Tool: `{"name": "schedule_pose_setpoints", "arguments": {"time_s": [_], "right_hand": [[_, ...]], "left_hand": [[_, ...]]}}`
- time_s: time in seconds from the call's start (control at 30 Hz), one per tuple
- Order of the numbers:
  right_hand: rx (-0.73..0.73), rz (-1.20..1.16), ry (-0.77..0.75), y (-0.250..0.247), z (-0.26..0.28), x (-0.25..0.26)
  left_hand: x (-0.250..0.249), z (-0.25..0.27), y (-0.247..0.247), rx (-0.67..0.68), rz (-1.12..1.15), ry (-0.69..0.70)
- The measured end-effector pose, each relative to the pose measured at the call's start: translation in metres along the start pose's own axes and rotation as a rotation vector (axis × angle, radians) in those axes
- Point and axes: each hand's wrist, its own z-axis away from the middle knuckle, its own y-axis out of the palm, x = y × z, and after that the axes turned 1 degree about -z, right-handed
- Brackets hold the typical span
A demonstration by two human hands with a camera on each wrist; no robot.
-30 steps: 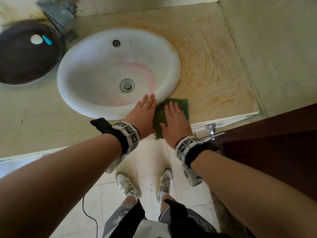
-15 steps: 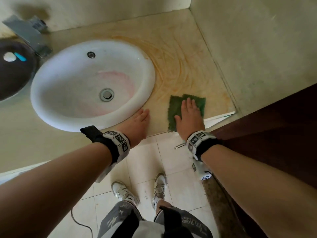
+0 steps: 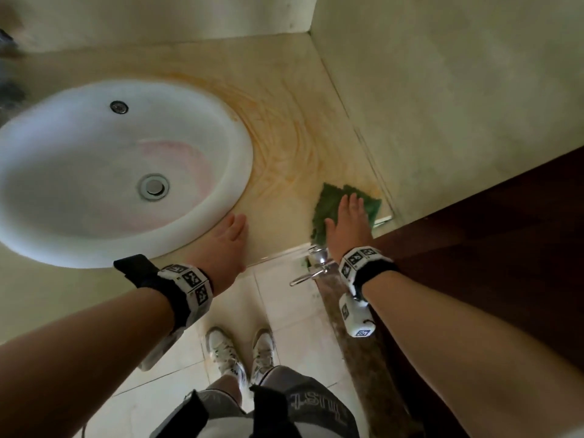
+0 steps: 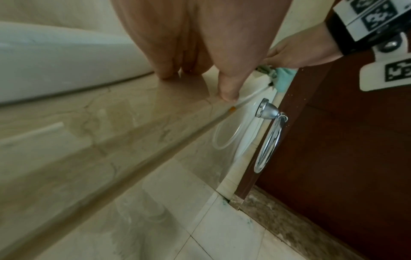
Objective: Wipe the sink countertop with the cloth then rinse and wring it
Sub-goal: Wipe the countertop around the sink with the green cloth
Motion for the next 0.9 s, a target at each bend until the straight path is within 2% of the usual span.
{"name": "schedule_pose_setpoints", "arguments": {"time_s": [0.1, 0.17, 0.23, 0.37, 0.57, 0.7, 0.8, 0.9], "right_hand": [[0.040, 0.084, -0.189, 0.015, 0.017, 0.038], [0.060, 0.084, -0.223, 0.018, 0.020, 0.039], [0.040, 0.029, -0.160, 0.014, 0.015, 0.019], [-0.015, -0.064, 0.075, 0.003, -0.004, -0.034], [-0.005, -0.021, 0.100, -0.011, -0.041, -0.035], [0.030, 0.041, -0.083, -0.014, -0.051, 0.008], [0.075, 0.110, -0.312, 0.001, -0.021, 0.045], [0.107, 0.134, -0.391, 0.010, 0.005, 0.024]], "left_hand": [[-0.002, -0.004, 0.000, 0.004, -0.041, 0.028], [-0.004, -0.007, -0.001, 0.020, -0.064, 0.043], [-0.005, -0.010, -0.003, 0.028, -0.067, 0.053], [-0.002, -0.011, -0.004, 0.047, -0.056, 0.065], [-0.004, -0.010, -0.011, 0.062, -0.049, 0.051], [-0.006, -0.009, -0.011, 0.069, -0.073, 0.037], [-0.008, -0.008, -0.013, 0.086, -0.106, 0.034], [-0.004, -0.009, -0.012, 0.094, -0.120, 0.051]]}}
